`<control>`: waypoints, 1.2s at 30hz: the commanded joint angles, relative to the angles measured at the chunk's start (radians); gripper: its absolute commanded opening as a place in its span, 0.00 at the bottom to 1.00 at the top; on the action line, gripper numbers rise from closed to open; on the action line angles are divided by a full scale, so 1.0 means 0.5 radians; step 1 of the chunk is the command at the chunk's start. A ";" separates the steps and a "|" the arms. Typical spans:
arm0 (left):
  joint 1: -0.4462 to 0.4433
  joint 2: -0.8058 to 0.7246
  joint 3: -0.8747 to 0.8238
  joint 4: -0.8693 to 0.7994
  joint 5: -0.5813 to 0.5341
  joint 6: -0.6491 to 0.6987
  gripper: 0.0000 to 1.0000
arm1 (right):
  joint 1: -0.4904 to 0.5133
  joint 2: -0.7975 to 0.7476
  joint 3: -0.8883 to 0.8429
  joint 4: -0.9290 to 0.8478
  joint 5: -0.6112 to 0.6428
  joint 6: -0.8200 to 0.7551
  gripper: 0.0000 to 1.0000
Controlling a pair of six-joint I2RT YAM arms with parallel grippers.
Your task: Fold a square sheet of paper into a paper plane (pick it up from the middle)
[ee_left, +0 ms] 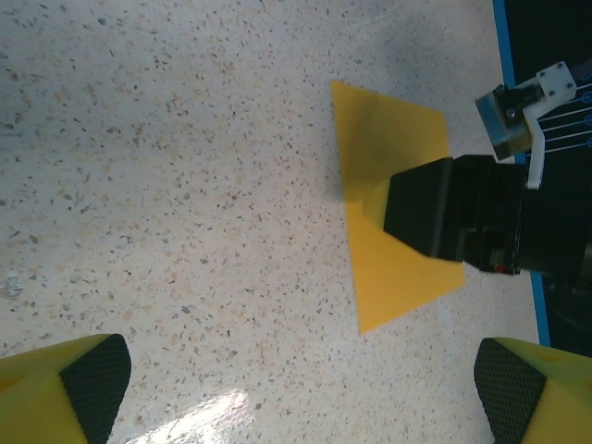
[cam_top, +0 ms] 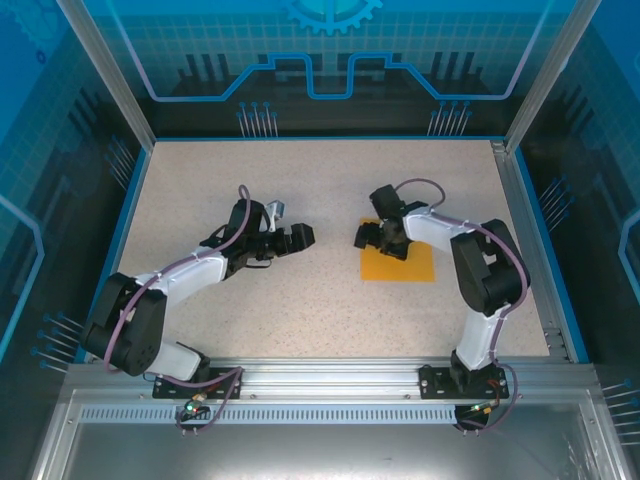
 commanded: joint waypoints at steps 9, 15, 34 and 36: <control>-0.013 -0.121 -0.029 -0.039 -0.107 0.078 0.99 | 0.378 0.013 0.145 -0.263 0.070 0.235 0.88; -0.014 -0.081 -0.033 0.046 -0.029 0.012 0.99 | 0.206 -0.116 0.069 -0.236 0.116 -0.099 0.88; -0.012 -0.023 -0.024 0.057 -0.024 0.004 0.99 | 0.299 0.237 0.285 -0.336 0.123 -0.138 0.87; -0.014 -0.022 -0.022 0.048 -0.022 0.010 0.99 | 0.313 0.211 0.327 -0.403 0.200 -0.126 0.89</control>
